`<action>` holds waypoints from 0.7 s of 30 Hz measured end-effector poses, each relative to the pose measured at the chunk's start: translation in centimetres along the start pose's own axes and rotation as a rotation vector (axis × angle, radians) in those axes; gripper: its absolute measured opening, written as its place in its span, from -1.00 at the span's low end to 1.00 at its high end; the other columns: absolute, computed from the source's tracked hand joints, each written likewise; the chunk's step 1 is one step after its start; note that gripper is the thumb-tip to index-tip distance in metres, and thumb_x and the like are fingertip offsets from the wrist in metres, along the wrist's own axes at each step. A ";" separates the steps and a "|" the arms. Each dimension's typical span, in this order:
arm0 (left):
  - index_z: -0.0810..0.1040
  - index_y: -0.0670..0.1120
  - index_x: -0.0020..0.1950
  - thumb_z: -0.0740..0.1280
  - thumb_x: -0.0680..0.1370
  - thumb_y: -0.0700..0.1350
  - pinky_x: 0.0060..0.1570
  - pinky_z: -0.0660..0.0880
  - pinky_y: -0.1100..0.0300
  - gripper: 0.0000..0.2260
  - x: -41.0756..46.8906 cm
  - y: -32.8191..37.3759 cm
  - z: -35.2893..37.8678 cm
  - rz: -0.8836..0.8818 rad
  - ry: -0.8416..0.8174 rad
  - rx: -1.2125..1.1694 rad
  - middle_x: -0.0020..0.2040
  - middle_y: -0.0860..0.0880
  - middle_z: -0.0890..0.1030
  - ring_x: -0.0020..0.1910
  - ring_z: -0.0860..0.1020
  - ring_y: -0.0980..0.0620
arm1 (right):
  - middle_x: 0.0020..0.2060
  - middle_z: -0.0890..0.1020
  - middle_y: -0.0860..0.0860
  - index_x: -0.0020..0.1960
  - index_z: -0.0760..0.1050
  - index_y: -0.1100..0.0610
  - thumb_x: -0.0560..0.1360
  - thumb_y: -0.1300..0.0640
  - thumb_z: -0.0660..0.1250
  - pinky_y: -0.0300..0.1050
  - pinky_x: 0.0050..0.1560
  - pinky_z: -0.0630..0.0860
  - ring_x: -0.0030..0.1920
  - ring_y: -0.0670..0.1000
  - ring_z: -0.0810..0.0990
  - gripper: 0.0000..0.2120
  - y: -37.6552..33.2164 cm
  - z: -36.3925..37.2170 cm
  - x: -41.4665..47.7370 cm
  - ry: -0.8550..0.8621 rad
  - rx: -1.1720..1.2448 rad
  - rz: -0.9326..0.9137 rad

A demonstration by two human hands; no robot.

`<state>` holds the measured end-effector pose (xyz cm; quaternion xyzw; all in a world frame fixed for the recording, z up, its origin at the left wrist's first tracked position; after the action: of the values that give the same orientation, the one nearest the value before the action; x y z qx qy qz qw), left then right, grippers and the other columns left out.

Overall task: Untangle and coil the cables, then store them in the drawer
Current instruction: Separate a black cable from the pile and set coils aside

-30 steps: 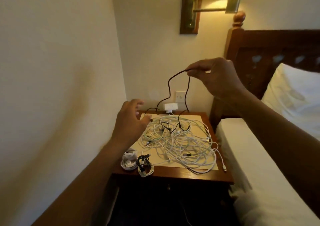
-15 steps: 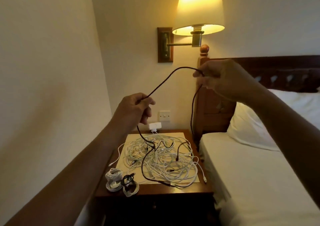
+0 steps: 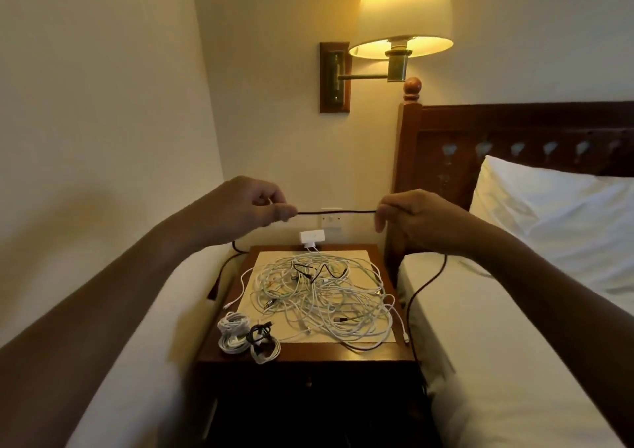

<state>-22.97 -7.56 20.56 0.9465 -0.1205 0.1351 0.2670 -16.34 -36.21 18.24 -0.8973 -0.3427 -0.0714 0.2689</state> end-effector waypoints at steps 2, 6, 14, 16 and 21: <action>0.66 0.07 -0.08 0.40 0.59 0.06 -0.30 0.28 0.18 -0.89 -0.9 -2.2 -0.1 -0.003 -0.092 0.034 -0.43 0.22 0.51 -0.41 0.43 0.25 | -0.19 0.66 0.00 -0.11 0.58 -0.03 0.72 0.07 0.16 -0.03 -0.06 0.55 -0.13 -0.01 0.62 -0.70 2.1 0.9 -0.6 -0.035 -0.064 0.036; 0.70 0.10 -0.10 0.38 0.62 0.01 -0.33 0.30 0.17 -0.87 -2.0 -7.2 -1.6 -0.112 -0.006 0.114 -0.42 0.15 0.53 -0.44 0.45 0.20 | -0.31 0.61 -0.09 -0.15 0.55 0.00 0.72 0.13 0.17 -0.24 -0.21 0.45 -0.22 -0.08 0.58 -0.69 5.5 1.0 -2.7 0.040 -0.064 0.128; 0.66 -0.02 -0.05 0.20 0.71 -0.05 -0.37 0.29 0.17 -0.73 -2.6 -6.3 1.4 -0.102 -0.128 -0.173 -0.39 0.06 0.46 -0.47 0.37 0.17 | 0.25 0.55 -0.18 0.38 0.47 -0.10 0.52 -0.32 0.27 -0.32 0.12 0.47 0.25 -0.13 0.54 -0.48 6.9 5.0 -4.2 -0.492 -0.089 0.326; 0.65 -0.04 -0.03 0.16 0.73 -0.06 -0.39 0.30 0.21 -0.71 -2.1 -3.5 2.7 -0.017 -0.207 -0.210 -0.39 0.05 0.46 -0.45 0.35 0.12 | 0.41 0.46 -0.20 0.54 0.29 -0.14 0.38 -0.52 0.31 -0.14 0.32 0.46 0.39 -0.11 0.46 -0.15 3.8 5.7 -3.2 -0.330 0.095 0.245; 0.57 0.12 -0.16 0.27 0.68 0.01 -0.30 0.35 0.22 -0.77 0.0 0.5 5.1 0.192 -0.077 0.069 -0.33 0.11 0.56 -0.34 0.49 0.20 | -0.02 0.70 -0.01 0.43 0.43 0.00 0.65 -0.12 0.28 -0.09 0.03 0.64 -0.03 -0.09 0.69 -0.60 -3.7 8.2 -0.5 -0.261 0.539 0.026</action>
<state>-22.11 -10.73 16.59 0.9437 -0.2161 0.1275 0.2154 -19.60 -29.82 12.76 -0.7995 -0.3694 0.1418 0.4520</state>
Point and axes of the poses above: each hand's wrist, its own x-axis towards the middle knuckle, its own z-axis out of the palm, y = z × x, the point moved 1 cm from there along x, towards the middle knuckle
